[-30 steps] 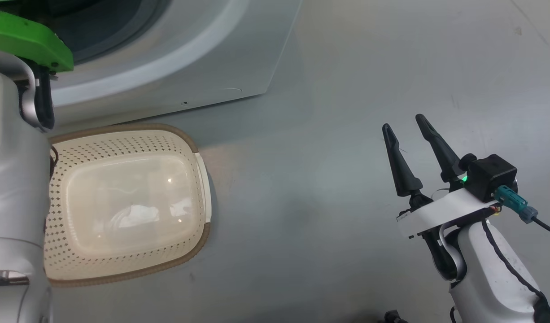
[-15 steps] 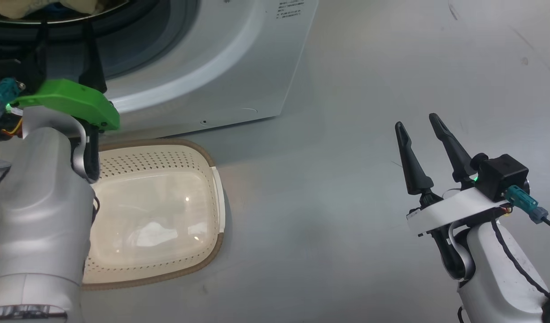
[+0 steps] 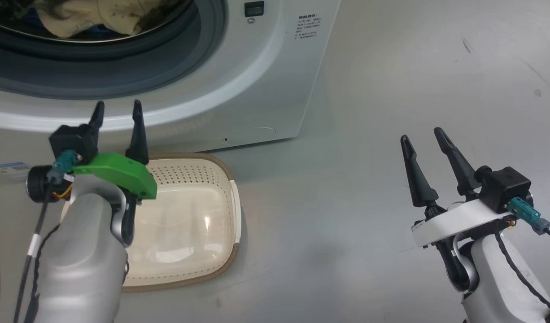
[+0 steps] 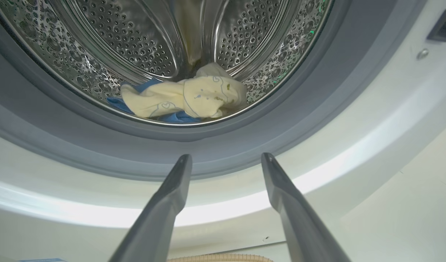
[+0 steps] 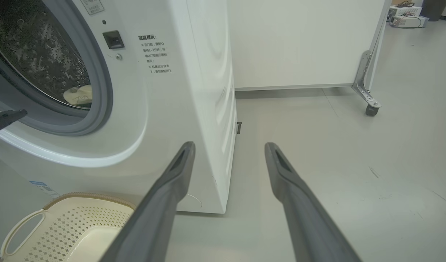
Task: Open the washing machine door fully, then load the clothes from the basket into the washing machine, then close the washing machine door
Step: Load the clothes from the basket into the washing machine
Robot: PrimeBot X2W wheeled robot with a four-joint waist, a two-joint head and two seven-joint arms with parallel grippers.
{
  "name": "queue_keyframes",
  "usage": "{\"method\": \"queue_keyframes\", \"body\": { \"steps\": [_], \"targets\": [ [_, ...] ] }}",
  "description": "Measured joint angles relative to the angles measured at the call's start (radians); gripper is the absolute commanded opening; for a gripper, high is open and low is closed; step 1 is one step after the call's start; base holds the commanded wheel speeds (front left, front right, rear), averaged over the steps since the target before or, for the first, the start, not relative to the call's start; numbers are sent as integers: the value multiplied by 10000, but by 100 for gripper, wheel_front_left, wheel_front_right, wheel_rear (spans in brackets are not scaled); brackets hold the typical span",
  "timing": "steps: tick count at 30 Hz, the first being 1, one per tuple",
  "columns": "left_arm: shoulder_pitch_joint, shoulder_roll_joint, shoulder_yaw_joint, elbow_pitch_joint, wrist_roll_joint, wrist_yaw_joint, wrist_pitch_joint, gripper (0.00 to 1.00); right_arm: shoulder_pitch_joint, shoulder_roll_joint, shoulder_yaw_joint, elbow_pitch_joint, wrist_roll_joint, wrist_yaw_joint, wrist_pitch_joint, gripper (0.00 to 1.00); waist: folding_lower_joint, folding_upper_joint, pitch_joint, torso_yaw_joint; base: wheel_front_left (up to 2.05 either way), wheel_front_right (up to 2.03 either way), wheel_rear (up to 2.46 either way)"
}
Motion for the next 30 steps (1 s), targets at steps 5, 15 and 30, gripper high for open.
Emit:
{"method": "queue_keyframes", "body": {
  "steps": [5,15,30],
  "targets": [
    [972,-132,-276,-171,184,-77,4,100,233,21,-31,92,-8,0,0,100,0,0,-387,129,0,0,0],
    [2320,-213,-31,-803,63,27,4,100,824,31,-146,259,-8,0,0,100,0,0,-1327,320,0,0,0],
    [3748,-232,261,-1544,-77,113,10,100,1659,12,-414,305,-6,0,0,100,0,0,-2620,688,0,0,0]
  ]
}}
